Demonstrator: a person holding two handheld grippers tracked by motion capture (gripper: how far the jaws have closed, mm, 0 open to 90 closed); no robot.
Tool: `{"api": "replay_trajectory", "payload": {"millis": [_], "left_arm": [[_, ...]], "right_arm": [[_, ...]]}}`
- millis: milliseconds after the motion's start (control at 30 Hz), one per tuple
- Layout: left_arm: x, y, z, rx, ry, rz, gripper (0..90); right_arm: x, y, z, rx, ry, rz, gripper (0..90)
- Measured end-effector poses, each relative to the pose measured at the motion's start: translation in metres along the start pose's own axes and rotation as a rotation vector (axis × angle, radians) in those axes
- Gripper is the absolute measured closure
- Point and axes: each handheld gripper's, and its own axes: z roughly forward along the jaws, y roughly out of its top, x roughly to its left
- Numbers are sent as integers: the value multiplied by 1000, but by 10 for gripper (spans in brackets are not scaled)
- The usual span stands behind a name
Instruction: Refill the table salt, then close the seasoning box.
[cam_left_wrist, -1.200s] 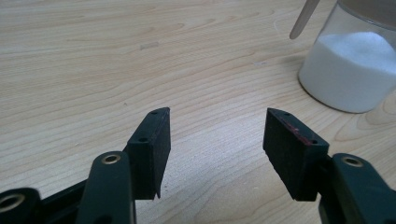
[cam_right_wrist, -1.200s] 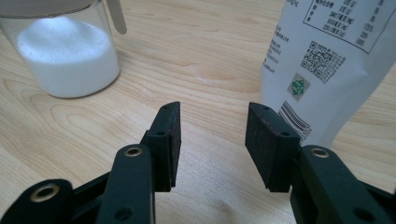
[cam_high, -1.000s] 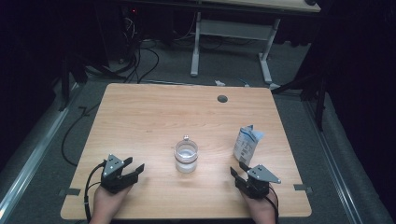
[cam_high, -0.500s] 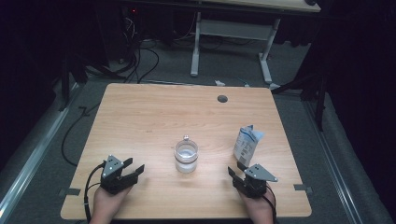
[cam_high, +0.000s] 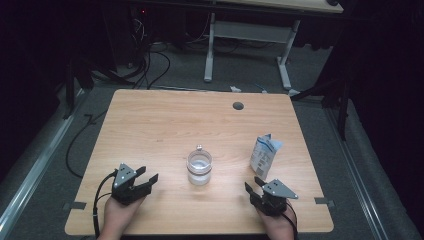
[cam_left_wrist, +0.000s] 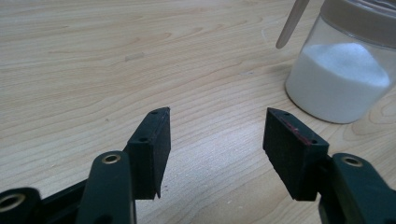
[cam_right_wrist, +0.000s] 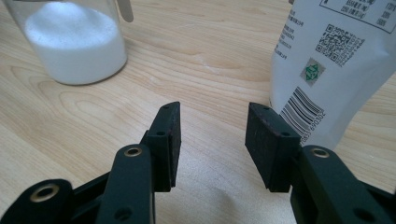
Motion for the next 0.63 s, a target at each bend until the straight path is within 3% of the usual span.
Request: {"api": "replay_trajectory", "payload": {"millis": [633], "left_arm": [[3, -1, -2, 2, 10, -2, 419]], "right_arm": [[4, 2, 3, 2, 16, -22, 558]]}}
